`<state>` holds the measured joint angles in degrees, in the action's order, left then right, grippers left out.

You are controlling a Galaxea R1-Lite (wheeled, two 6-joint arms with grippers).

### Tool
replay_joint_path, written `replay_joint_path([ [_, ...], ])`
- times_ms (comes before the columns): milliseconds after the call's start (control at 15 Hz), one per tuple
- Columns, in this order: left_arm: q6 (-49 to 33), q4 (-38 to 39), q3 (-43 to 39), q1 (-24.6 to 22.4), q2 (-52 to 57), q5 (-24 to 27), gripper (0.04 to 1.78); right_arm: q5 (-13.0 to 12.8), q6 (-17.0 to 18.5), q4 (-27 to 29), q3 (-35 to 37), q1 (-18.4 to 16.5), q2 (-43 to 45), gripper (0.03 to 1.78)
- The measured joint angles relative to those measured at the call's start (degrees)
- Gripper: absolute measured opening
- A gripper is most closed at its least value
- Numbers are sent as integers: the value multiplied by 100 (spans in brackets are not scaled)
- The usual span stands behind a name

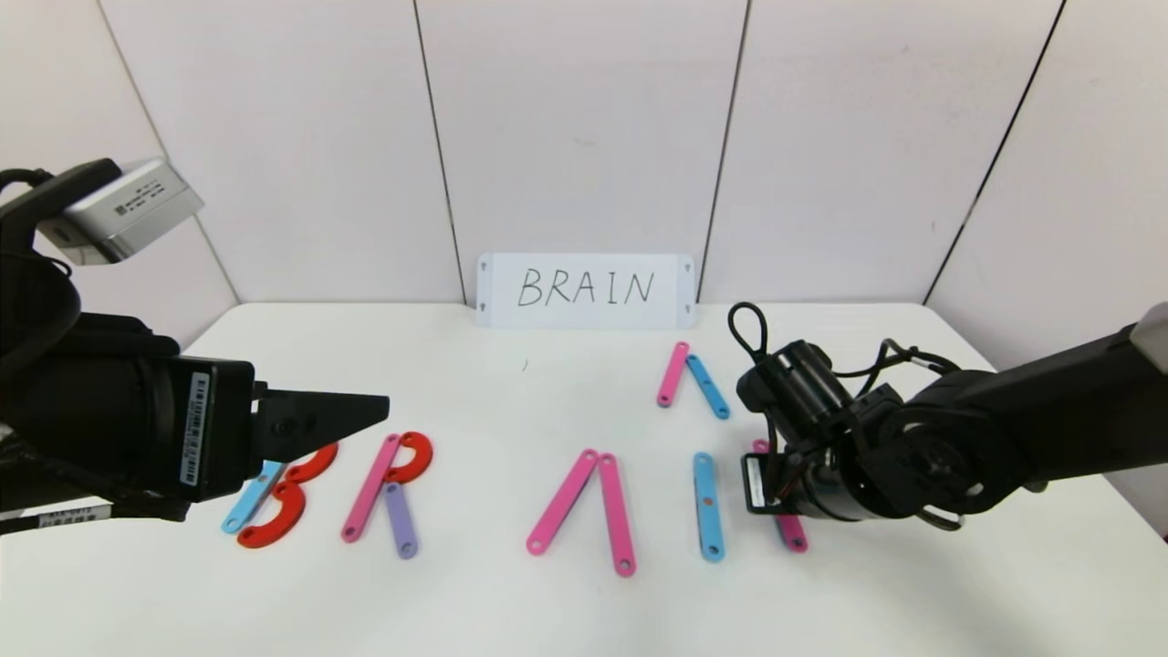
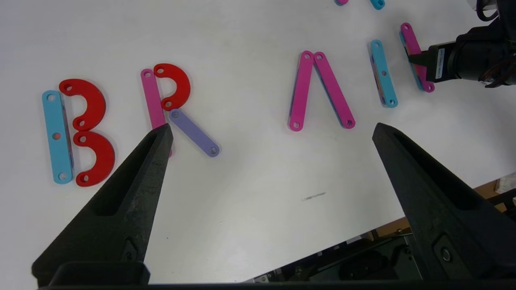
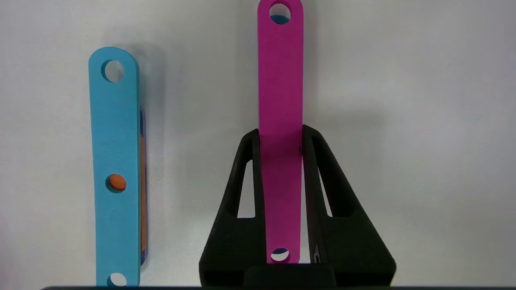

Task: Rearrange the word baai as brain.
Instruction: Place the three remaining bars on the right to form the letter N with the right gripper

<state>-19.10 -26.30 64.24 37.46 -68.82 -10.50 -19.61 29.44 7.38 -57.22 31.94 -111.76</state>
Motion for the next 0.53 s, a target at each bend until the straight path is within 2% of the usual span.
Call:
replay_joint_path([
  [333,0,0,2,0,7,5,173,-9,2,-13,28,20,-15,36],
  [533,0,-2,2,0,7,0,173,-67,-10,-5,-2,9,30,60],
])
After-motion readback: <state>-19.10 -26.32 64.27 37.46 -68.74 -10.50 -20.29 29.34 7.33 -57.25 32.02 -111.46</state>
